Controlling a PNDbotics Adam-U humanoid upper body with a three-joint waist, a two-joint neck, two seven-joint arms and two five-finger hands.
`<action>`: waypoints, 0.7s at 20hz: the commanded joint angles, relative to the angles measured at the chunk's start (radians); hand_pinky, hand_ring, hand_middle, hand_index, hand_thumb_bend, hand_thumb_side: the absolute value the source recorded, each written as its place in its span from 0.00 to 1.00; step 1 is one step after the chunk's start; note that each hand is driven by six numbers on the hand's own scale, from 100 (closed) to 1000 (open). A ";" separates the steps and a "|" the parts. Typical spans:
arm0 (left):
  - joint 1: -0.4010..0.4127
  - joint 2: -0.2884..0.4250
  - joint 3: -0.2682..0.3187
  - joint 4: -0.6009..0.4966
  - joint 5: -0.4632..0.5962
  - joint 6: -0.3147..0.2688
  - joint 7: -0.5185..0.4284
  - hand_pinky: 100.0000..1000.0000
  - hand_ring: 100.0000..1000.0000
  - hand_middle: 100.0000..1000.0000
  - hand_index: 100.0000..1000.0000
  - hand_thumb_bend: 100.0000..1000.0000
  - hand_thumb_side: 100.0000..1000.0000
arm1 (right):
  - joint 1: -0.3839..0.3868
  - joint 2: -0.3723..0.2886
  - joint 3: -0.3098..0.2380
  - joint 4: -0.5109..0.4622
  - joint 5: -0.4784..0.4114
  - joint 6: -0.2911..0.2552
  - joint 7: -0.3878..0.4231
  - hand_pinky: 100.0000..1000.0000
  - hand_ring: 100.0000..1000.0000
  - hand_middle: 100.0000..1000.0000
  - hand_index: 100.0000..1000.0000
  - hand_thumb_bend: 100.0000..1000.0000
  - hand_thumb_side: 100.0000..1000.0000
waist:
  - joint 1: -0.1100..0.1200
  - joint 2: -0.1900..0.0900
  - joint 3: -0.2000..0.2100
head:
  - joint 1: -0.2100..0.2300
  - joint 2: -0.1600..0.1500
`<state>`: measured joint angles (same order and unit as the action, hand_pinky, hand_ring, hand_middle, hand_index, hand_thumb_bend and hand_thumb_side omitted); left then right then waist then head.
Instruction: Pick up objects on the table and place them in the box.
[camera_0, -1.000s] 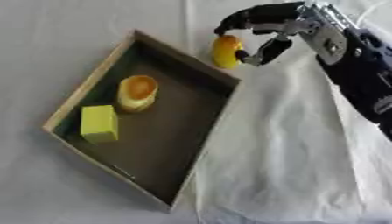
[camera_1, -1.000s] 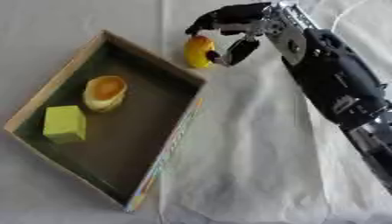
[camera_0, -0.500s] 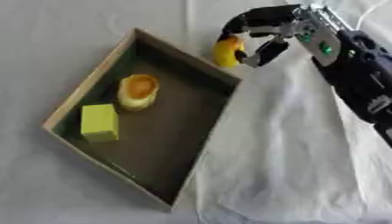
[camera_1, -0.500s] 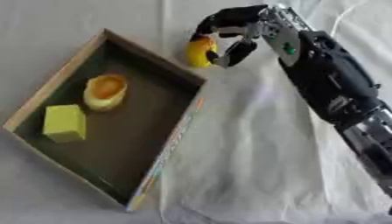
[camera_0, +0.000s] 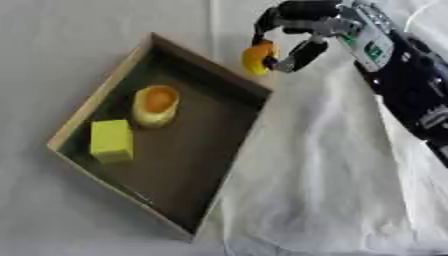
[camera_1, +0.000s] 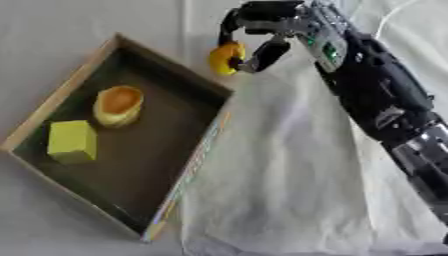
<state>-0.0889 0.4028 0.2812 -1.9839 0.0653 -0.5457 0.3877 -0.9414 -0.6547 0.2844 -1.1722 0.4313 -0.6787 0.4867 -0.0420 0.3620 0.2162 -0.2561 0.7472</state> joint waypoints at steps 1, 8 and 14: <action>0.002 0.017 0.007 -0.016 0.002 -0.003 -0.001 0.85 0.71 0.68 0.81 0.00 0.55 | -0.027 -0.055 -0.026 -0.122 -0.105 -0.033 0.065 0.79 0.63 0.20 0.43 0.00 0.11 | 0.006 -0.028 -0.002 | 0.003 0.005; 0.010 0.021 0.007 -0.016 0.001 -0.003 0.002 0.85 0.71 0.68 0.81 0.00 0.55 | -0.068 -0.073 -0.061 -0.418 -0.366 0.104 0.053 0.77 0.58 0.19 0.42 0.00 0.11 | 0.011 -0.042 -0.006 | 0.002 0.012; 0.014 0.036 0.012 -0.016 0.003 -0.009 0.016 0.85 0.71 0.68 0.81 0.00 0.55 | -0.098 -0.003 0.046 -0.621 -0.454 0.171 0.128 0.75 0.56 0.20 0.43 0.00 0.11 | 0.015 -0.057 -0.004 | -0.013 0.019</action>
<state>-0.0744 0.4053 0.2818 -1.9839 0.0659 -0.5524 0.3971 -1.0170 -0.6613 0.3172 -1.7414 0.0004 -0.5175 0.5965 -0.0320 0.3258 0.2106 -0.2641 0.7600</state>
